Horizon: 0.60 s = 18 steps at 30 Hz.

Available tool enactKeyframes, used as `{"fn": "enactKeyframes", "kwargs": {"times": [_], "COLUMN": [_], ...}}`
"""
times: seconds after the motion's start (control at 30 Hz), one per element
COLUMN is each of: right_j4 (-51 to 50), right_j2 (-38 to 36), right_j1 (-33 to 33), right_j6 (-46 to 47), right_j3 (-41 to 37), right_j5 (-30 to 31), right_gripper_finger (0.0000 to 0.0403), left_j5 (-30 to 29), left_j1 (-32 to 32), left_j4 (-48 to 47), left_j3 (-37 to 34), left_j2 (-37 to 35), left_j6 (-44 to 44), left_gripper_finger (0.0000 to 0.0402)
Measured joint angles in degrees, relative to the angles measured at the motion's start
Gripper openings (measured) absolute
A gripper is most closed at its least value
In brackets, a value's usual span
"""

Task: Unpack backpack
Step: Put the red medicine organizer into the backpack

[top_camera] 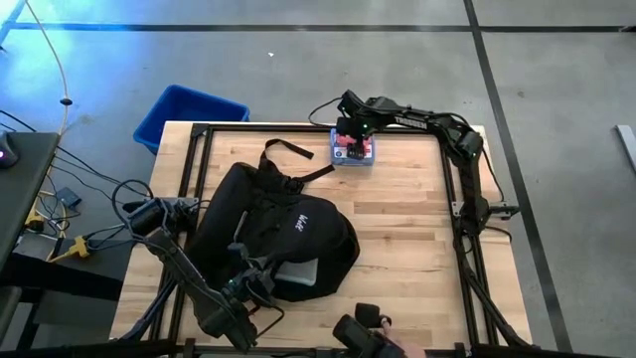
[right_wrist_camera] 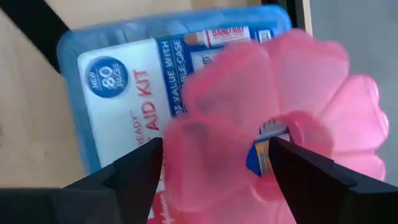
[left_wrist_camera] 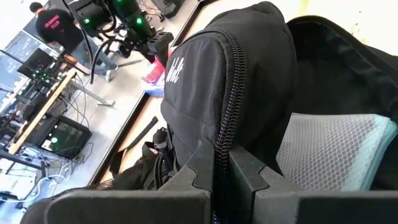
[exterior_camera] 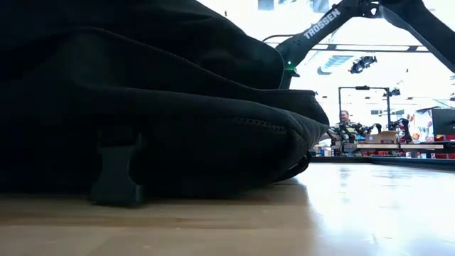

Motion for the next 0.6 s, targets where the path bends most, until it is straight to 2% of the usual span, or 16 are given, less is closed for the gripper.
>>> {"fn": "enactKeyframes", "kwargs": {"times": [0.07,0.2,0.47,0.6], "right_j4": [-0.42,-1.51,-9.72,-16.95], "right_j2": [0.18,-0.45,-7.72,-14.74], "right_j1": [0.00,0.65,4.22,9.97], "right_j6": [0.89,2.50,5.30,8.10], "right_j3": [0.08,0.10,0.06,0.06], "right_j5": [0.24,1.84,4.42,0.54], "right_gripper_finger": [0.0243,0.0152,0.0154,0.0154], "left_j5": [0.06,0.14,-0.49,-3.85], "left_j1": [0.00,0.00,0.00,0.00], "left_j4": [0.35,0.31,0.04,-0.69], "left_j3": [0.00,0.00,0.00,0.00], "left_j2": [0.00,0.00,0.00,0.00], "left_j6": [-0.02,-1.10,-2.93,-6.00], "left_gripper_finger": [0.0001,0.0001,0.0001,0.0001]}}
